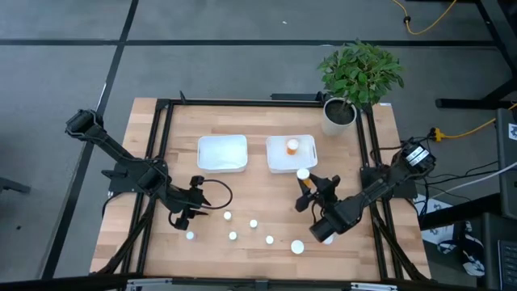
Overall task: Pick and place medicine bottles into bin by pill shape (circle, oval)
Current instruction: Put the right orange pill bottle into the right white bin
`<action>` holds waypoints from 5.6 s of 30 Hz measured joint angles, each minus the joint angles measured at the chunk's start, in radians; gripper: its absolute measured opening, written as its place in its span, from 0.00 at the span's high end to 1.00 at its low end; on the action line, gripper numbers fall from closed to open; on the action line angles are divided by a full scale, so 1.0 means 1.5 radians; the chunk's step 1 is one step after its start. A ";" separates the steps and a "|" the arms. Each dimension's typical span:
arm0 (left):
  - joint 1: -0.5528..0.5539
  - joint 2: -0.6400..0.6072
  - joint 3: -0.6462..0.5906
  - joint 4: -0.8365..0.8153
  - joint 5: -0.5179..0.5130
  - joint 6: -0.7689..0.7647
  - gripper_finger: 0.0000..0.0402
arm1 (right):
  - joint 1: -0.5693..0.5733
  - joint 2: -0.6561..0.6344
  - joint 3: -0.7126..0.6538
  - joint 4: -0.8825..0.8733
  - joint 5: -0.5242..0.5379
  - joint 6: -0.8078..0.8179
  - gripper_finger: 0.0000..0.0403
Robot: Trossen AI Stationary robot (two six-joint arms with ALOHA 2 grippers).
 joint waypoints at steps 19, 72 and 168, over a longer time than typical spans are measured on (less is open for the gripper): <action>0.000 0.000 0.000 0.000 0.000 0.000 0.65 | 0.155 0.000 -0.175 0.021 -0.008 0.163 0.54; 0.000 0.000 0.000 0.001 0.000 0.002 0.65 | 0.153 0.002 -0.319 0.321 0.052 0.033 0.32; 0.000 0.000 0.000 0.004 -0.003 0.005 0.65 | -0.302 -0.196 0.067 -0.205 -0.840 -0.523 0.32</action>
